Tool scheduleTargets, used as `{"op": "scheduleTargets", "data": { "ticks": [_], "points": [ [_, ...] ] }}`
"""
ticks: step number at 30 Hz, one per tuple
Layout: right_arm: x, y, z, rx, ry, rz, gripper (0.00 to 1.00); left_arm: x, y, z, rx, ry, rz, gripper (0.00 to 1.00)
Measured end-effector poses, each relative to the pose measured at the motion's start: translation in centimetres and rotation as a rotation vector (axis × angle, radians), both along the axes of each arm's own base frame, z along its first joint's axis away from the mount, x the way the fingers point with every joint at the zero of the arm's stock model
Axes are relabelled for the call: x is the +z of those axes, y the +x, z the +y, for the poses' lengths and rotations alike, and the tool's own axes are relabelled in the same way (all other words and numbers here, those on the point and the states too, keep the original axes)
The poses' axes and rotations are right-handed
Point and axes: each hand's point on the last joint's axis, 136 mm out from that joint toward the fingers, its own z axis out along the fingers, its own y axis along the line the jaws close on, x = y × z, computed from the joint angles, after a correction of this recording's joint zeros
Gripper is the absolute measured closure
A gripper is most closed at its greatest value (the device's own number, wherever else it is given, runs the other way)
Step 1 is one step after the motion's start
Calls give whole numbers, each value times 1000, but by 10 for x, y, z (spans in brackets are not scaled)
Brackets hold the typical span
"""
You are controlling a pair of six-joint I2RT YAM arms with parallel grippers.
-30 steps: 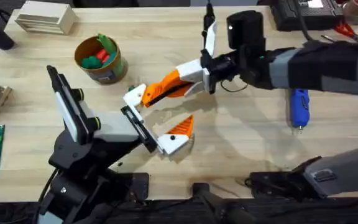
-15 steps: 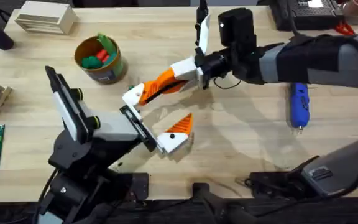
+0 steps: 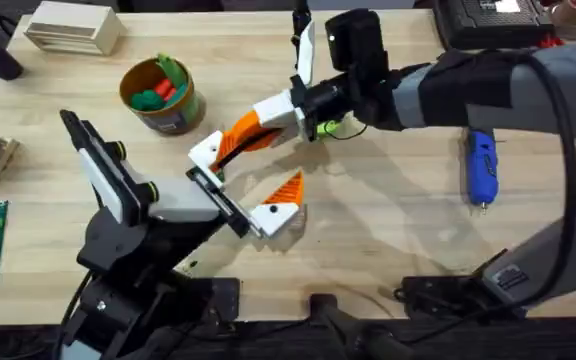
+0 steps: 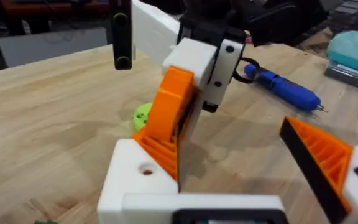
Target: Pick up the gripper from the table and insert it into the empty holder that is missing its gripper. Then pick up a screw, insert it into the mounting hole, and use the screwdriver to tighten it. Finally, clean up the table by picking up the vegetable and placing it into the bucket.
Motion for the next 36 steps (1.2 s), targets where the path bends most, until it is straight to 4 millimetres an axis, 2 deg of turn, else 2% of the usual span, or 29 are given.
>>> {"op": "scheduleTargets", "data": {
  "ticks": [11,16,22,24,28,32,36],
  "points": [
    [0,1,1,3,1,2,973,0,1,0,4,0,0,13],
    [-3,1,3,-6,-10,7,738,1,-5,-4,-37,-1,-3,13],
    [-4,4,2,-13,-7,-1,368,1,-10,-9,-75,1,-7,14],
    [-2,5,1,-11,4,-11,279,1,-12,-11,-87,1,-7,14],
    [-1,11,-3,-23,9,-15,189,1,-13,-12,-98,0,-7,14],
    [0,18,-6,-45,12,-27,179,1,-14,-12,-101,0,-7,13],
    [2,44,-15,-137,16,-100,175,1,-14,-12,-102,0,-7,14]
  ]
}}
